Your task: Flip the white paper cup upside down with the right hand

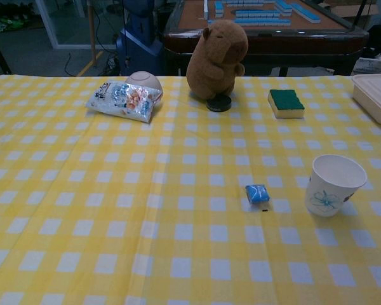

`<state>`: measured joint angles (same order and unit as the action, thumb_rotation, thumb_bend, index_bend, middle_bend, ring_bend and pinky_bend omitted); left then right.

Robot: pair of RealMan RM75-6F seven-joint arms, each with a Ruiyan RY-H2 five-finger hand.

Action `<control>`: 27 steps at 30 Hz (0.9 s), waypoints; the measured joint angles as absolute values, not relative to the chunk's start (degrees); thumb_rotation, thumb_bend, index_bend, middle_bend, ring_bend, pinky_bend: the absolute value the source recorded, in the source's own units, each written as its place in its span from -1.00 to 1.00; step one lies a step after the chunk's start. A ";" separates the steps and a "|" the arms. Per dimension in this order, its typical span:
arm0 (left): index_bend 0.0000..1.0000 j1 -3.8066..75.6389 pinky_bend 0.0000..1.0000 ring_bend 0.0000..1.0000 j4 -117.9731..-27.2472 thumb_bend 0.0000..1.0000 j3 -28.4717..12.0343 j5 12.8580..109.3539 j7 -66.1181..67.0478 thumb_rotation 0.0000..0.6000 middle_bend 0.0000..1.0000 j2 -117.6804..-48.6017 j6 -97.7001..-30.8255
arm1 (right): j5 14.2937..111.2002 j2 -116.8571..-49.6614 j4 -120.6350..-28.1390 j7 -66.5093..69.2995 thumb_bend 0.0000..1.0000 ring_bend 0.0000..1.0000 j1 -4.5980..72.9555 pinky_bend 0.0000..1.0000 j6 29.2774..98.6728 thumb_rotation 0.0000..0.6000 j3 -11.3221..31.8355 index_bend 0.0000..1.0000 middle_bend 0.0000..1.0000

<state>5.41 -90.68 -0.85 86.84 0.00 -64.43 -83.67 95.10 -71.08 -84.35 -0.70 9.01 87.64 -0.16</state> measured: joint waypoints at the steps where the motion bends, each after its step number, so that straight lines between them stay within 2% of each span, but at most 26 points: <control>1: -0.06 5.41 -0.12 -0.37 -90.57 -0.66 -0.85 86.68 -0.03 1.00 -0.28 -64.46 -83.57 | 95.11 -71.09 -84.40 -0.74 -1.00 -0.74 9.15 -0.65 87.38 1.00 -0.12 -0.93 -0.62; 3: -0.06 5.39 -0.12 -0.37 -90.30 -0.66 -0.84 86.30 -0.10 1.00 -0.28 -64.49 -83.28 | 95.09 -71.14 -84.49 -0.76 -1.00 -0.74 9.55 -0.61 86.81 1.00 0.09 -0.91 -0.60; 6: -0.06 5.25 -0.12 -0.37 -90.22 -0.66 -0.92 86.03 -0.43 1.00 -0.28 -64.37 -83.38 | 94.94 -71.58 -84.40 -0.89 -1.00 -0.64 9.85 -0.33 86.70 1.00 0.69 -0.84 -0.47; 9: -0.06 4.99 -0.12 -0.37 -90.34 -0.66 -1.01 86.12 -1.11 1.00 -0.28 -64.10 -84.05 | 94.91 -71.88 -84.48 -2.14 -1.00 -0.08 9.95 0.22 87.25 1.00 1.34 -0.80 -0.09; 10: -0.06 4.89 -0.12 -0.37 -90.39 -0.66 -1.02 86.16 -1.32 1.00 -0.28 -63.94 -84.24 | 94.90 -71.92 -84.61 -2.76 -1.00 0.24 9.98 0.46 87.49 1.00 1.61 -0.78 0.19; 11: -0.06 4.79 -0.12 -0.37 -90.45 -0.66 -1.06 86.22 -1.53 1.00 -0.28 -63.77 -84.49 | 94.88 -71.90 -84.86 -3.52 -1.00 0.48 10.04 0.62 87.63 1.00 1.84 -0.77 0.43; 14: -0.06 4.64 -0.12 -0.37 -90.53 -0.66 -1.10 86.50 -2.10 1.00 -0.28 -63.50 -84.86 | 94.88 -70.81 -87.29 -6.45 -1.00 0.87 10.54 0.90 87.08 1.00 2.30 -0.76 0.87; 17: -0.06 4.57 -0.12 -0.37 -90.51 -0.66 -1.11 86.58 -2.35 1.00 -0.28 -63.39 -84.99 | 94.77 -67.97 -92.10 -10.31 -1.00 1.00 11.49 1.00 84.79 1.00 2.44 -0.75 1.00; 23: -0.06 4.70 -0.12 -0.37 -90.28 -0.66 -1.12 86.44 -2.82 1.00 -0.28 -63.37 -84.54 | 92.01 -59.58 -105.72 -19.20 -1.00 1.00 14.90 1.00 75.20 1.00 2.88 -0.68 1.00; 27: -0.06 4.73 -0.12 -0.37 -90.26 -0.66 -1.11 86.56 -2.89 1.00 -0.28 -63.39 -84.54 | 86.48 -54.75 -112.51 -24.38 -1.00 1.00 18.44 1.00 66.48 1.00 3.52 -0.67 1.00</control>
<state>4.73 -90.26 -1.11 86.56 -2.89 -63.39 -84.54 86.48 -54.75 -112.51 -24.38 18.44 66.48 3.52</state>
